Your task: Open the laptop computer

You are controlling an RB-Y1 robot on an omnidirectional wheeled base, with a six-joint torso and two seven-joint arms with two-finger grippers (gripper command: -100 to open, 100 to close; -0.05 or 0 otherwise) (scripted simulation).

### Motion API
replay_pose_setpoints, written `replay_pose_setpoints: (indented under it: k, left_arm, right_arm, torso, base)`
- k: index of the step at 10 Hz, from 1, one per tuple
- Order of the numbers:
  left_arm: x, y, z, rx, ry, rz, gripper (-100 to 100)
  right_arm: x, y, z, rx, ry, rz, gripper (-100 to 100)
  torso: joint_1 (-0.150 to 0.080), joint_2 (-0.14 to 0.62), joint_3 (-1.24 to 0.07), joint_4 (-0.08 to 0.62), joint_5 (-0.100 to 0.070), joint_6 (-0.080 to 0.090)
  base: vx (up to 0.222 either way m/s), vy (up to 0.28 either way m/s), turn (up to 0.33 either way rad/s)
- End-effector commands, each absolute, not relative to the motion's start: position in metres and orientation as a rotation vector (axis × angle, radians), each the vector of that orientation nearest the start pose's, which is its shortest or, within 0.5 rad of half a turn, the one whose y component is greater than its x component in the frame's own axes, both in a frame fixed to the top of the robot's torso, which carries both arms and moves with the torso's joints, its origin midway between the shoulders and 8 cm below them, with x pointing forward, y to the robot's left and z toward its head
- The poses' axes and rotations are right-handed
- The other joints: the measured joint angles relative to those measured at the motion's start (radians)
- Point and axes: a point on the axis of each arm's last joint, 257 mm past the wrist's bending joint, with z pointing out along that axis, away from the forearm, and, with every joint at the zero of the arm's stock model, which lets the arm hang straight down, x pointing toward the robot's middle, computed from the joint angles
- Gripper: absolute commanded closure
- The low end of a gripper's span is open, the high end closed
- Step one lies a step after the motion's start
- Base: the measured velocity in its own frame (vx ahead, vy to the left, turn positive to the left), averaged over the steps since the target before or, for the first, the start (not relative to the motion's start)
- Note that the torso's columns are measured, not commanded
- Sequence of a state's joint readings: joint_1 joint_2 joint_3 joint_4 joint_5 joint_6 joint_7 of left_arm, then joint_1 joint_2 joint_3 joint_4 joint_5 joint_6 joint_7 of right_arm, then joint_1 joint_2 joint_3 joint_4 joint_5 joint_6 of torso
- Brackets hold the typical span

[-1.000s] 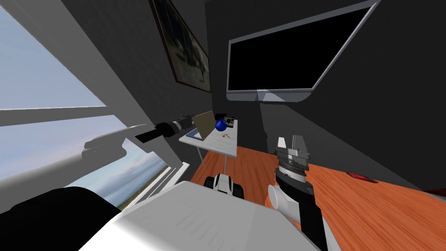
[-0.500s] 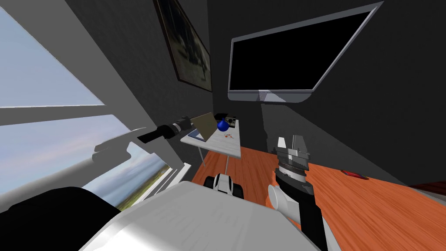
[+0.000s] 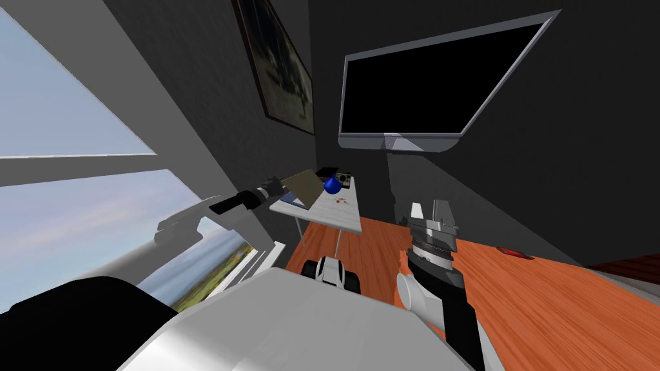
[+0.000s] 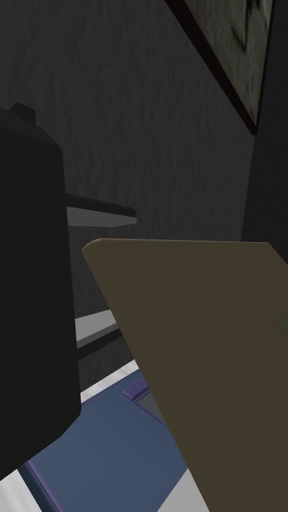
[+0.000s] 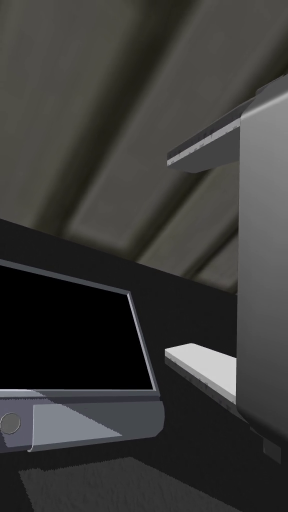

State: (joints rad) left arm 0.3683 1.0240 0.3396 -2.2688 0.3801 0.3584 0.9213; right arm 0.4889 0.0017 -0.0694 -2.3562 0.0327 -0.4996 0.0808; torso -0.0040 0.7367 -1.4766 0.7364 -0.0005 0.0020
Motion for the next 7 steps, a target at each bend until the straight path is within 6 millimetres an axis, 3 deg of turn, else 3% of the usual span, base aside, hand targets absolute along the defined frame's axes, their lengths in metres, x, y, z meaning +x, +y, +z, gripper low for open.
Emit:
replay_pose_setpoints:
  k: [1, 3, 4, 7]
  left_arm:
    - [0.463, 0.404, 0.003, -1.309, 1.125, -1.376, 100]
    - [0.465, 0.406, 0.005, -1.325, 1.077, -1.411, 100]
    - [0.461, 0.399, 0.017, -1.318, 1.098, -1.412, -100]
    - [0.455, 0.386, 0.035, -1.308, 1.113, -1.426, -100]
  right_arm:
    - [0.325, -0.291, 0.062, 0.531, 0.585, 1.157, 0]
    - [0.325, -0.291, 0.062, 0.531, 0.585, 1.157, 0]
    - [0.325, -0.291, 0.062, 0.531, 0.585, 1.157, 0]
    - [0.325, -0.291, 0.062, 0.531, 0.585, 1.157, 0]
  torso:
    - [-0.001, 0.001, 0.000, 0.002, -0.002, -0.001]
    - [0.006, 0.006, 0.004, 0.004, 0.001, -0.003]
    - [0.007, 0.006, 0.005, 0.005, 0.003, -0.005]
    - [0.010, 0.005, -0.003, 0.003, -0.006, -0.003]
  base:
    - [-0.063, 0.101, -0.091]
    - [-0.071, 0.081, -0.052]
    - [0.031, 0.001, 0.060]
    - [0.063, -0.015, 0.085]
